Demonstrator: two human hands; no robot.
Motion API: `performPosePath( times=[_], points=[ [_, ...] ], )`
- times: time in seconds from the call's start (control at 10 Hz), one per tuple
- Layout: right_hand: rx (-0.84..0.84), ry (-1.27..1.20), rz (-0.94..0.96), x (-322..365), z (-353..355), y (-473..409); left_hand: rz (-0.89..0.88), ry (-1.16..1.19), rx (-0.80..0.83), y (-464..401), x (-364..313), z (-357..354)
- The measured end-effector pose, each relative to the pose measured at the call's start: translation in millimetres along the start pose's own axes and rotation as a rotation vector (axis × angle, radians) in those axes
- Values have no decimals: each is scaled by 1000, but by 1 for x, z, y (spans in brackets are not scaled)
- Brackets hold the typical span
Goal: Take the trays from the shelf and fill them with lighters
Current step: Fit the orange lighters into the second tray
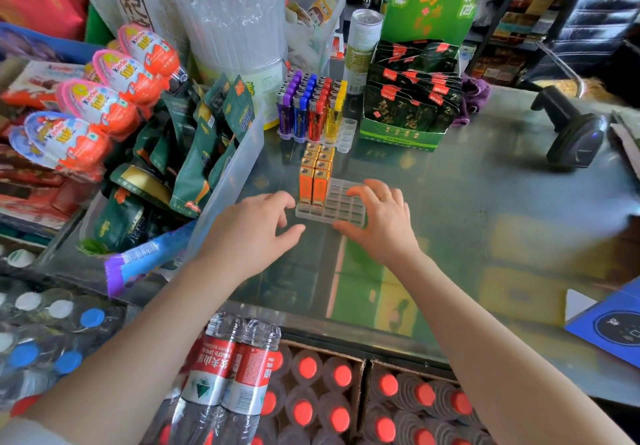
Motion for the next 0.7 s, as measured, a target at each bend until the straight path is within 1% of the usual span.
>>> performPosePath(
  times=[0.1, 0.2, 0.3, 0.4, 0.7],
  points=[
    [-27, -42, -27, 13, -8, -28, -53, 45, -128, -1, -2, 18],
    [-48, -35, -16, 21, -15, -52, -22, 134, -224, -9, 0, 28],
    [-55, 17, 0, 26, -16, -69, 25, 215, -266, -18, 2, 27],
    [-49, 43, 20, 31, -18, -79, 3, 203, -278, -21, 3, 24],
    [-6, 52, -24, 47, -15, -79, -27, 169, -196, -15, 8, 28]
  ],
)
Point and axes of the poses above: each hand's wrist, its own y-axis away from the middle knuckle, its own z-axis out of the back of the hand, x = y × z, the point moved 2 cm from there along -y, towards the middle knuckle, and after that the axes turned 4 degrees about -y, right-handed, at the moved point
